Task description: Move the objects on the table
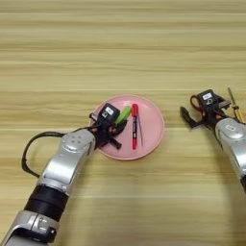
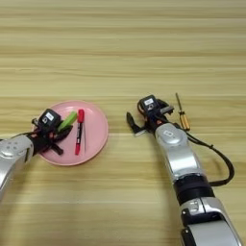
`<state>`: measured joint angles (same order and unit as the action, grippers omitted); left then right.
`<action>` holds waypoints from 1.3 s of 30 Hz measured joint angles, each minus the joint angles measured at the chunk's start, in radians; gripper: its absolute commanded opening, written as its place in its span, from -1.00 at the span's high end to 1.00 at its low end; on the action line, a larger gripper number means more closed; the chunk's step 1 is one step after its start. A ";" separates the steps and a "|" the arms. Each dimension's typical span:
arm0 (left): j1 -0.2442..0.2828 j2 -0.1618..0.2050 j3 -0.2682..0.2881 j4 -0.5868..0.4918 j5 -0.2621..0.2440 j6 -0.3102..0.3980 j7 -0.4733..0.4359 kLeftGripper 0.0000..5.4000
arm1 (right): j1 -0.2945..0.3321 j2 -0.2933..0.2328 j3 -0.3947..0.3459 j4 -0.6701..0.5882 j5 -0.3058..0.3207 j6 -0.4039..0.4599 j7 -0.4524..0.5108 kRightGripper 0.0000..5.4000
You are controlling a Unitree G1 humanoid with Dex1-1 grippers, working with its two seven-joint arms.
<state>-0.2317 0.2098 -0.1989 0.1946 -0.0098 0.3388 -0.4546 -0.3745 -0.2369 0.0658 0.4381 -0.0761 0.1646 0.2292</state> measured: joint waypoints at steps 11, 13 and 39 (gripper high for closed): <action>0.004 -0.002 0.017 -0.005 -0.005 0.000 0.002 0.74 | 0.000 0.000 0.000 0.000 0.000 0.000 0.000 -1.00; 0.004 -0.003 0.020 -0.006 -0.006 0.000 0.002 0.74 | 0.000 0.000 0.000 0.000 0.000 0.000 0.000 -1.00; 0.004 -0.033 0.068 -0.006 -0.045 0.000 0.013 0.74 | -0.011 0.037 -0.116 -0.012 0.109 -0.065 -0.025 -1.00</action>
<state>-0.2273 0.1772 -0.1311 0.1883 -0.0551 0.3386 -0.4420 -0.3857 -0.1997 -0.0505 0.4262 0.0327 0.0998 0.2044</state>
